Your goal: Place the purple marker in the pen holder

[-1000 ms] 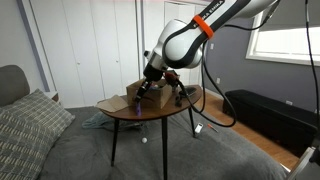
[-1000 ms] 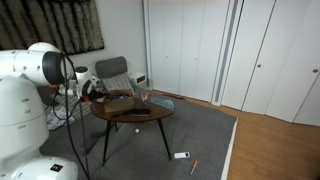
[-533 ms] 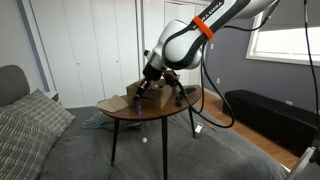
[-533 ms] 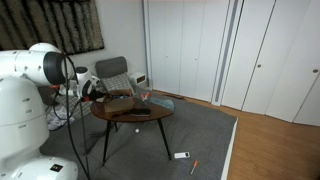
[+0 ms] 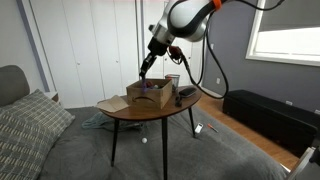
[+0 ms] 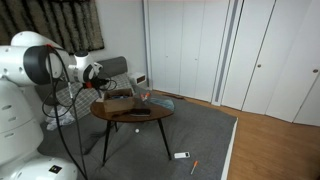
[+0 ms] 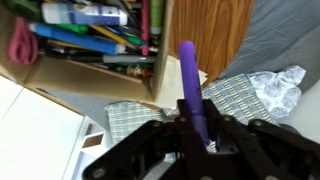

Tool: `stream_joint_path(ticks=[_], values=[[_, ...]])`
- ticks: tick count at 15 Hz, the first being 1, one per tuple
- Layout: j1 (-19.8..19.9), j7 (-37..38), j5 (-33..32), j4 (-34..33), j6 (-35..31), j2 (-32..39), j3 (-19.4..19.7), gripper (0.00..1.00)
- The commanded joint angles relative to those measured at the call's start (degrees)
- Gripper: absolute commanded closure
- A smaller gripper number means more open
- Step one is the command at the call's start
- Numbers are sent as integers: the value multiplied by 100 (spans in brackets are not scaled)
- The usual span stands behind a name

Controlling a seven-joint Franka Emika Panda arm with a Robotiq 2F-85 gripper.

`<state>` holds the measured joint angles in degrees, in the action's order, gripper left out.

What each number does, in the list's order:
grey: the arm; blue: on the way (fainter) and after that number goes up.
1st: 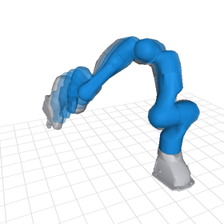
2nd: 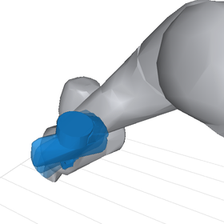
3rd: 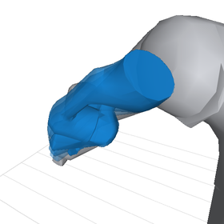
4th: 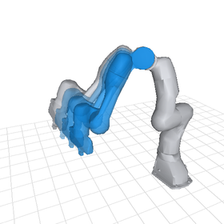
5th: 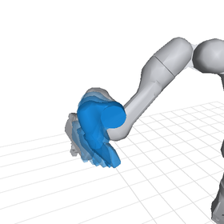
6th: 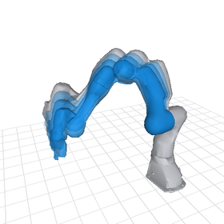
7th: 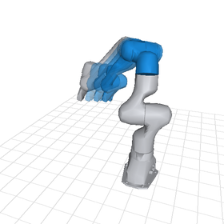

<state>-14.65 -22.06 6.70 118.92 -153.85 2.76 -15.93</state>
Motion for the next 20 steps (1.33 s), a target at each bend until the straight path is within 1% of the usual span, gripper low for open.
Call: stream_joint_path(ticks=[1, 2, 3, 4, 10, 11, 14, 16, 20], values=[[244, 384, -370, -248, 1146, -837, 285, 95], [325, 375, -415, -346, 1392, -978, 395, 95], [175, 180, -204, -266, 962, -686, 311, 95], [208, 166, -214, -307, 1089, -819, 382, 80], [155, 161, -209, -263, 1027, -658, 338, 80], [155, 161, -209, -264, 1023, -654, 338, 95], [429, 525, -632, -458, 1059, -495, 557, 95], [616, 763, -771, -619, 1082, -320, 738, 95], [922, 1285, -959, -1046, 866, 182, 1050, 95]])
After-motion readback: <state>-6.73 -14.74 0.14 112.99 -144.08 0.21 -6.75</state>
